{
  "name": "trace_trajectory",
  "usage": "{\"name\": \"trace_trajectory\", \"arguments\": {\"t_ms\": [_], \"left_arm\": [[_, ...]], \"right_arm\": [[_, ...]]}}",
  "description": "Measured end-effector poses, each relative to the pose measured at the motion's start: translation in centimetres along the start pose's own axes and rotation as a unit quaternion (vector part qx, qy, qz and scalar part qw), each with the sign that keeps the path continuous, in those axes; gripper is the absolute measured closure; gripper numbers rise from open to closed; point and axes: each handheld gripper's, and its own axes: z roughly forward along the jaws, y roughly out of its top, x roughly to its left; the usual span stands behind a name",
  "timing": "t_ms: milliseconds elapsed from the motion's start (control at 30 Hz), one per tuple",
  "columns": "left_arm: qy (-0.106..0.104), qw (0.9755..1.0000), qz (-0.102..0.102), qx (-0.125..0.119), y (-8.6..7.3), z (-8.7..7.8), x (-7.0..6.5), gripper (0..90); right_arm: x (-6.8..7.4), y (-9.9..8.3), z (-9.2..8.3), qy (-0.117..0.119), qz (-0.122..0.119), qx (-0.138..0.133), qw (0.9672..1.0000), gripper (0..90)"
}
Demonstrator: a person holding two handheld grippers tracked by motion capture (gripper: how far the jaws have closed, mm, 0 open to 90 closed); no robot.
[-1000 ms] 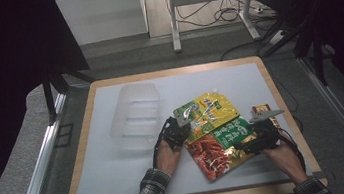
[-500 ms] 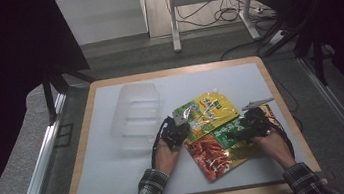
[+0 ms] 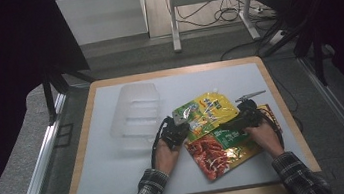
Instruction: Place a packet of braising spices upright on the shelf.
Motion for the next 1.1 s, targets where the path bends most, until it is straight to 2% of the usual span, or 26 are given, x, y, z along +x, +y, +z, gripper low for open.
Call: {"name": "trace_trajectory", "arguments": {"t_ms": [167, 300, 467, 567, 633, 700, 733, 767, 800, 1000, 1100], "left_arm": [[0.0, 1.0, 0.0, 0.0, 0.0, 0.0, 0.0, 90.0], [0.0, 1.0, -0.001, 0.0, 0.0, 0.0, 0.0, 90.0], [0.0, 1.0, -0.002, 0.0, 0.0, 0.0, 0.0, 90.0], [-0.001, 1.0, -0.003, 0.0, 0.0, 0.0, 0.1, 90.0], [-0.002, 1.0, -0.004, -0.001, 0.0, 0.0, 0.0, 90.0], [-0.001, 1.0, -0.004, -0.001, 0.0, 0.0, 0.0, 90.0], [0.002, 1.0, -0.004, -0.003, 0.0, 0.0, -0.1, 90.0], [0.004, 1.0, -0.002, -0.003, 0.0, 0.0, -0.1, 90.0], [0.007, 1.0, -0.001, -0.003, 0.0, 0.0, -0.2, 90.0], [0.011, 0.9999, -0.001, -0.004, 0.0, 0.0, -0.3, 90.0], [0.007, 0.9999, -0.009, -0.005, 0.0, -0.1, -0.2, 90.0]], "right_arm": [[-0.4, 0.5, 0.5, 0.001, 0.004, -0.004, 1.0, 3.0], [-0.8, 1.3, 0.9, 0.005, 0.02, -0.004, 0.9998, 6.4], [-1.3, 2.2, 1.4, 0.023, 0.037, -0.007, 0.999, 8.2], [-1.4, 2.5, 1.7, 0.03, 0.035, -0.003, 0.9989, 7.3], [-1.5, 2.8, 1.8, 0.04, 0.05, -0.004, 0.9979, 7.3], [-1.6, 2.8, 1.8, 0.043, 0.053, -0.003, 0.9977, 8.3], [-1.6, 2.9, 1.9, 0.041, 0.055, -0.001, 0.9977, 11.6], [-1.4, 3.1, 1.6, 0.004, 0.041, 0.006, 0.9991, 28.6], [-1.4, 3.1, 1.5, -0.004, 0.038, 0.005, 0.9993, 33.2], [-2.0, 3.1, 0.7, -0.019, 0.044, -0.014, 0.9988, 71.7], [-2.1, 3.1, 0.4, -0.022, 0.04, -0.025, 0.9987, 85.4]]}}
